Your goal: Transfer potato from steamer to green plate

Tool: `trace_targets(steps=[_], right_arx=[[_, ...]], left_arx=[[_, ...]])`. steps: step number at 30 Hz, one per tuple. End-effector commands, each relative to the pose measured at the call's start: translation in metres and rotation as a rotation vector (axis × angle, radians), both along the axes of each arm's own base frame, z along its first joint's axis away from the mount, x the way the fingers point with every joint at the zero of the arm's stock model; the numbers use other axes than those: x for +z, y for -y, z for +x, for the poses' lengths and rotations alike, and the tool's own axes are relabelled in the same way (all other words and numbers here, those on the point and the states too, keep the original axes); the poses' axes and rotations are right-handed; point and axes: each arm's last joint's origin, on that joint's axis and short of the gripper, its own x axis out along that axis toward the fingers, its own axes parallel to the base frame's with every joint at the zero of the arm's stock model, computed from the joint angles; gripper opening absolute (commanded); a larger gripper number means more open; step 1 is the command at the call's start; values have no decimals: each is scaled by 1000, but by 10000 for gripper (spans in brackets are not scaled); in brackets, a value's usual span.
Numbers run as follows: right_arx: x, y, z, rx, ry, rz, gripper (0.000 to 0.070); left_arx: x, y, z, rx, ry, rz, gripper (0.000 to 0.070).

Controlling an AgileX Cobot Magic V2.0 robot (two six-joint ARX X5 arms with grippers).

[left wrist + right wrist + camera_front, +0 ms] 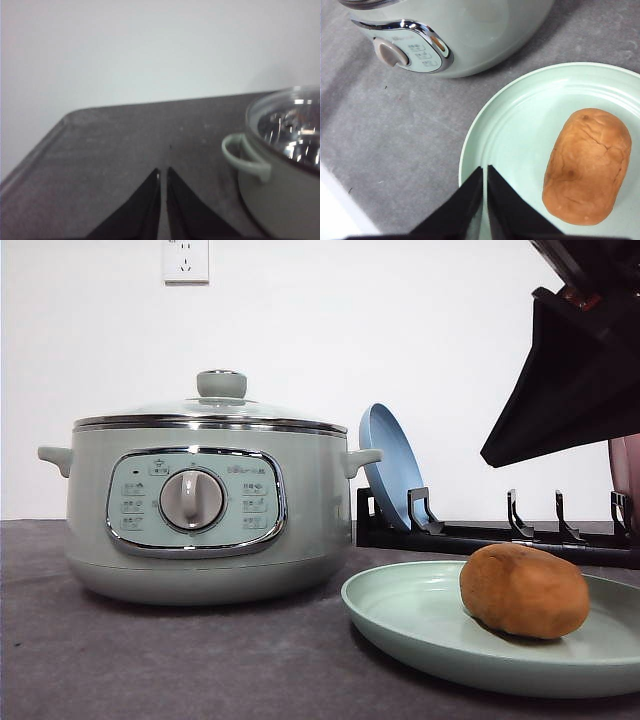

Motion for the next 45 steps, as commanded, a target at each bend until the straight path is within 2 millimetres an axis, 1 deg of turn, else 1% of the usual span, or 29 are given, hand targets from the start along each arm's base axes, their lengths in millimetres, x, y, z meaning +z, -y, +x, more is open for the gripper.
trace_targets(steps=[1,4,10,24,45], right_arx=[[2,-2,1,-1,4,9,0],[2,-2,1,-1,4,9,0],[2,-2,1,-1,4,9,0],[2,-2,1,-1,4,9,0],[2,-2,1,-1,4,9,0]], left_arx=[[-7,0,0,5,3,-2,15],[-19,-1,1,8,-15,-3,15],[-37,-2,3,24,-43,-5,15],[-71,-4,7,39,-125,-37,15],[-73,-4,7,40,-131,-44,15]])
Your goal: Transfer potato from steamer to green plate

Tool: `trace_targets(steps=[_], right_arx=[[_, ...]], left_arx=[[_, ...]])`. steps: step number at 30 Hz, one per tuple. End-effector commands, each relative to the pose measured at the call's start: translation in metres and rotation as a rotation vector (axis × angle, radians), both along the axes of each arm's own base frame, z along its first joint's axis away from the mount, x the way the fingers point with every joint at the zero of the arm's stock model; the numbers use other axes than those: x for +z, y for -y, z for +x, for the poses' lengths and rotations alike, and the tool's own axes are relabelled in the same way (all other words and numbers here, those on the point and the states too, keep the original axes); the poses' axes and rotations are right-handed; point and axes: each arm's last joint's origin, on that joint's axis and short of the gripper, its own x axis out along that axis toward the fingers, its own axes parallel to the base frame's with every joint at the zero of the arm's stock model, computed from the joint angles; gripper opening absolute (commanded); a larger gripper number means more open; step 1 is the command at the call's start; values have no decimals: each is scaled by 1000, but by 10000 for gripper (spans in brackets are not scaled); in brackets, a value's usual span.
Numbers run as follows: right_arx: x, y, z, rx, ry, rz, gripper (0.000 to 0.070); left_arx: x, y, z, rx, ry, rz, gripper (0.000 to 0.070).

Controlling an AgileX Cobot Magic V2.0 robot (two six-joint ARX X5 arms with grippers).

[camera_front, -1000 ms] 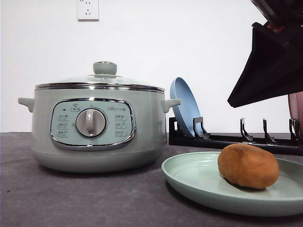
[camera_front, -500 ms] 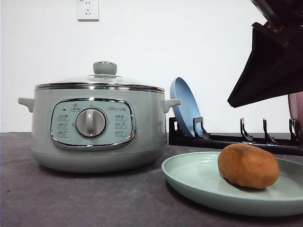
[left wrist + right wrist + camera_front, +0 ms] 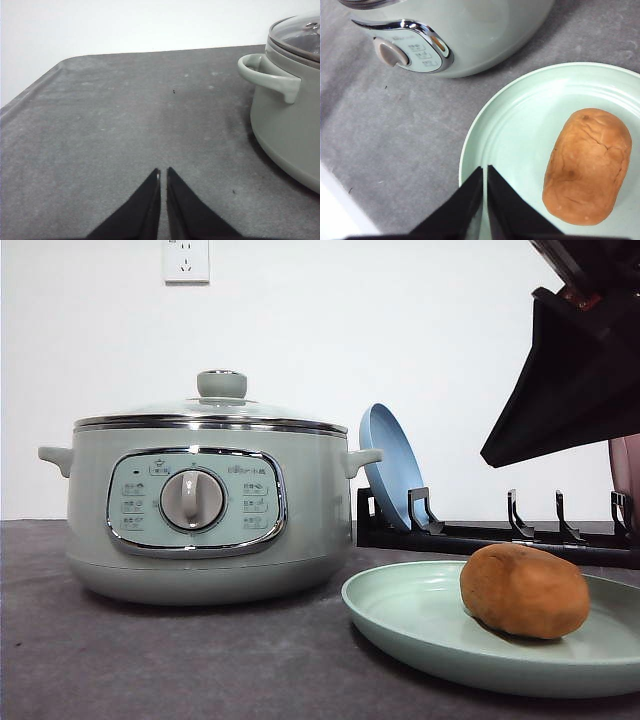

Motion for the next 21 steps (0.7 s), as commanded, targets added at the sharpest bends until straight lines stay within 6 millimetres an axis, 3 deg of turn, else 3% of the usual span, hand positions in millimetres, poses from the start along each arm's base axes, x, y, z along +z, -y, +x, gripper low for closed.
trace_targets(steps=[1,14,21], right_arx=[[2,-2,1,-1,4,9,0],[2,-1,1,-2,5,10,0],[21,25,0,-98,162,38,0]], left_arx=[[-7,0,1,7,-25,-11,15],[-7,0,1,7,-25,-11,15],[-7,0,1,7,-25,-11,15]])
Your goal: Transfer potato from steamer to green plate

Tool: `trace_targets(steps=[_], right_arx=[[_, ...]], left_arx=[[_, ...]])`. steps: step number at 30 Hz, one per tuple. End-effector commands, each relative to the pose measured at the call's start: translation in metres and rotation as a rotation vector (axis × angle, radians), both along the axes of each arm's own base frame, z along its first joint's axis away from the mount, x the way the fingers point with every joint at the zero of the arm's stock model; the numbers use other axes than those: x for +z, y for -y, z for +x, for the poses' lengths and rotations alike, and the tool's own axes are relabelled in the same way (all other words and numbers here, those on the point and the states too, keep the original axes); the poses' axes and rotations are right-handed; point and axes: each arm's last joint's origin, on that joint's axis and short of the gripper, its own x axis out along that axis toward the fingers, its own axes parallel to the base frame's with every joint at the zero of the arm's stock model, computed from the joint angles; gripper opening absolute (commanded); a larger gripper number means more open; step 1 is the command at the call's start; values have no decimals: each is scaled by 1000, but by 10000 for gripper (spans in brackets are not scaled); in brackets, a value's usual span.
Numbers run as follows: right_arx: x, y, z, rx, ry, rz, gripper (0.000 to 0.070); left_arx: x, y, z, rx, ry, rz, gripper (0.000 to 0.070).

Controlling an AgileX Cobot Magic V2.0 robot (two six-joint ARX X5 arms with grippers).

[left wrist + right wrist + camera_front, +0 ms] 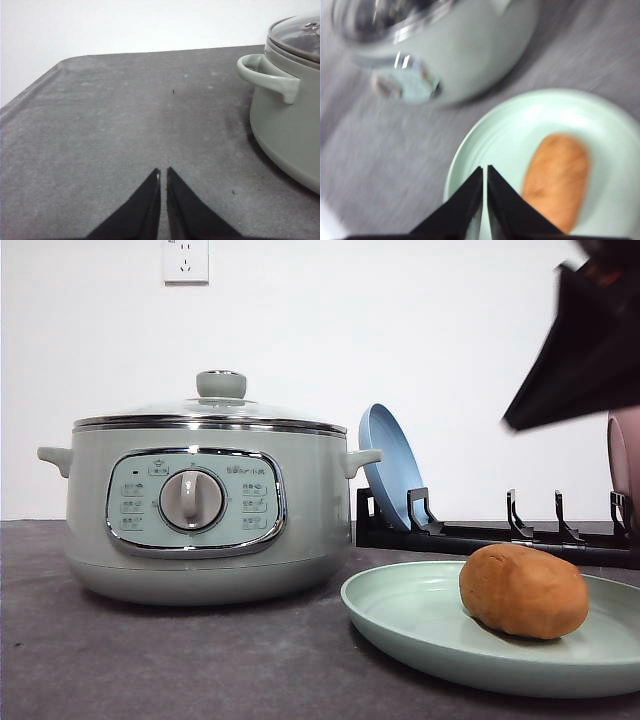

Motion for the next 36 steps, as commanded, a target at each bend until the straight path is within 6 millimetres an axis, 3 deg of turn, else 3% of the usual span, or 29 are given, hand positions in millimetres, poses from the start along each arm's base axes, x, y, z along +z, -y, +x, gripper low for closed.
trace_targets(steps=[1,9,15,21,28,36], right_arx=[[8,7,0,-24,84,-8,0],[33,55,-15,-270,367,-81,0],[38,76,-31,-405,554,-146,0],[5,83,-37,-479,700,-141,0],[-41,83,-39,-484,724,-137,0],[-62,83,-42,-486,736,-121,0]], left_arx=[[-7,0,1,7,-24,-11,15],[-7,0,1,6,-24,-11,15],[-7,0,1,7,-24,-11,15],[-7,0,1,6,-24,-11,15],[-7,0,1,6,-24,-11,15],[-7,0,1,6,-24,-11,15]])
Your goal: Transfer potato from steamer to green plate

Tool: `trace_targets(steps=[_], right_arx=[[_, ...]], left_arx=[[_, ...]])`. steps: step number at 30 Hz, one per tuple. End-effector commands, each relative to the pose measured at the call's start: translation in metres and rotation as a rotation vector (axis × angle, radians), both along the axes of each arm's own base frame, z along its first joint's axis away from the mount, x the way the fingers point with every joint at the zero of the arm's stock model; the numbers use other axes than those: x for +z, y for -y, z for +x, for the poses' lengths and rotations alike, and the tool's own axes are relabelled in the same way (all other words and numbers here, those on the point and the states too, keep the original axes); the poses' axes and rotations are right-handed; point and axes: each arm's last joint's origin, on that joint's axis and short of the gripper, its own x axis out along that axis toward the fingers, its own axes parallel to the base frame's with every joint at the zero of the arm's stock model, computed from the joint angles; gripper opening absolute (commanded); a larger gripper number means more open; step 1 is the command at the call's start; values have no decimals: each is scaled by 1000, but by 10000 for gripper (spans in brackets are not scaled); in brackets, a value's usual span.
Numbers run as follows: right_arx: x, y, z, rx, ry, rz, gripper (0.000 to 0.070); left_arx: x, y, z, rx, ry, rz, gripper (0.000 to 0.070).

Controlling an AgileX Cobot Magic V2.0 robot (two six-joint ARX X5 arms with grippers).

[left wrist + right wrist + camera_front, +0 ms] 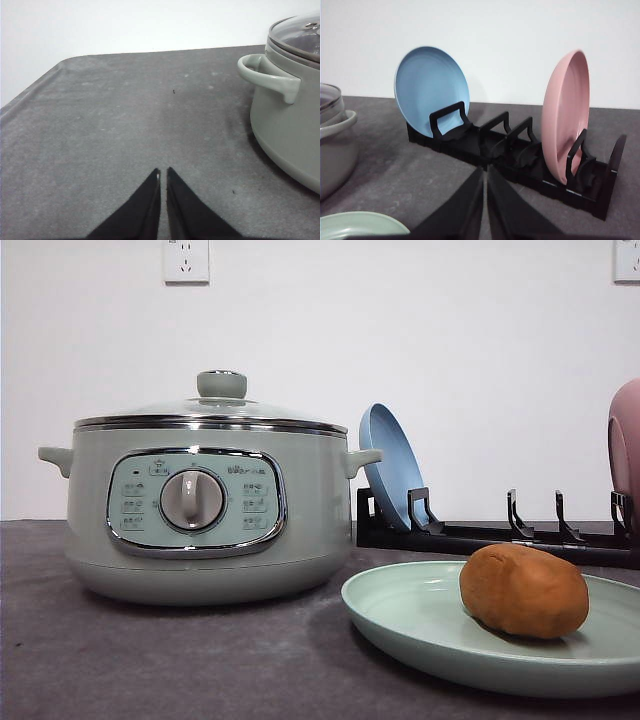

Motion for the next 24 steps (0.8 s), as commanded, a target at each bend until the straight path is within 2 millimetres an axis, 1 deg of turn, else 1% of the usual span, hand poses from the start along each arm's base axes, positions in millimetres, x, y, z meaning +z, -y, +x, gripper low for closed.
trace_targets(steps=[1,9,14,24], right_arx=[[-3,0,0,-1,8,5,0],[-14,0,-1,-1,-98,12,0],[-25,0,-2,-1,-206,13,0],[-24,0,-2,-1,-198,24,0]], left_arx=[[-7,0,1,6,-24,-11,15],[-7,0,1,6,-24,-11,15],[-7,0,1,6,-24,-11,15],[-7,0,1,7,-24,-11,15]])
